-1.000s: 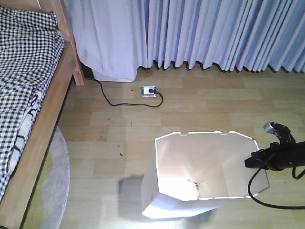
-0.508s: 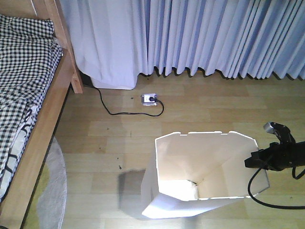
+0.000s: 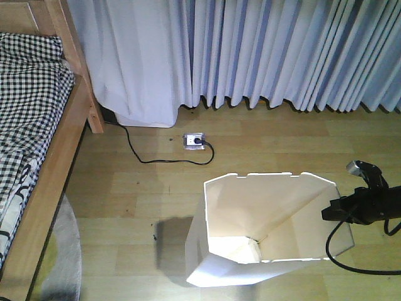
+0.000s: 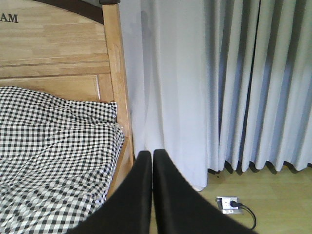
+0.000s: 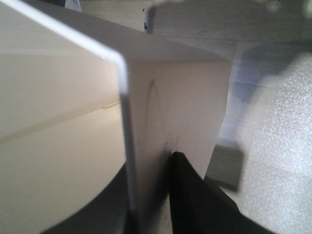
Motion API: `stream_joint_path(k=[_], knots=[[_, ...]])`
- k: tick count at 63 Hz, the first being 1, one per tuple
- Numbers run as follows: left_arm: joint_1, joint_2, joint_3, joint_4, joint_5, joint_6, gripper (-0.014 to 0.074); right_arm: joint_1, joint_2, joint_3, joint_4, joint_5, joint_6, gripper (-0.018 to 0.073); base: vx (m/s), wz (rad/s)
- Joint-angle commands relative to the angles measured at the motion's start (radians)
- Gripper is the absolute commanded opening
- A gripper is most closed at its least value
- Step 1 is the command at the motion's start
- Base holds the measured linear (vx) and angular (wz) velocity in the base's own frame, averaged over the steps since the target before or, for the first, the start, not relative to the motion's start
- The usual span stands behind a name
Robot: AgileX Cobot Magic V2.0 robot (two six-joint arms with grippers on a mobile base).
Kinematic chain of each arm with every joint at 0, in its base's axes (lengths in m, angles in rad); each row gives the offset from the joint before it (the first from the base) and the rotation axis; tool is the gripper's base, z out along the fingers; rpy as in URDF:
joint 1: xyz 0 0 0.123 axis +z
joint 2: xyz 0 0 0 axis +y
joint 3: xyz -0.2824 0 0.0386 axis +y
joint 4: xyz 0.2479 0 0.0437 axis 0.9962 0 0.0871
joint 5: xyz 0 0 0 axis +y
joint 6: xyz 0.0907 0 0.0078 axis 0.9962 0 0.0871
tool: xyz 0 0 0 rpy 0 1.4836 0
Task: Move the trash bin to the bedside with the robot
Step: 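Carry the bin toward the curtains beside the bed's headboard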
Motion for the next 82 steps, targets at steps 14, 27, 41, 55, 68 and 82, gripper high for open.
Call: stream_joint_path(k=[14, 27, 41, 55, 68, 82], knots=[[-0.006, -0.005, -0.024, -0.002, -0.073, -0.004, -0.0006, -0.001, -0.064, -0.007, 0.06, 0.246, 0.014, -0.0005, 0.13, -0.01], [-0.006, -0.005, -0.024, -0.002, -0.073, -0.004, -0.0006, -0.001, -0.064, -0.007, 0.06, 0.246, 0.014, -0.0005, 0.14, 0.01], [-0.006, -0.005, -0.024, -0.002, -0.073, -0.004, -0.0006, -0.001, -0.064, -0.007, 0.06, 0.246, 0.014, -0.0005, 0.16, 0.02], [-0.006, -0.005, -0.024, -0.002, -0.073, -0.004, -0.0006, -0.001, -0.064, -0.007, 0.06, 0.246, 0.014, -0.0005, 0.17, 0.02], [-0.006, -0.005, -0.024, -0.002, -0.073, -0.004, -0.0006, -0.001, -0.064, -0.007, 0.06, 0.246, 0.014, -0.0005, 0.16, 0.01], [-0.006, -0.005, -0.024, -0.002, -0.073, -0.004, -0.0006, -0.001, -0.064, -0.007, 0.06, 0.246, 0.014, -0.0005, 0.15, 0.01]])
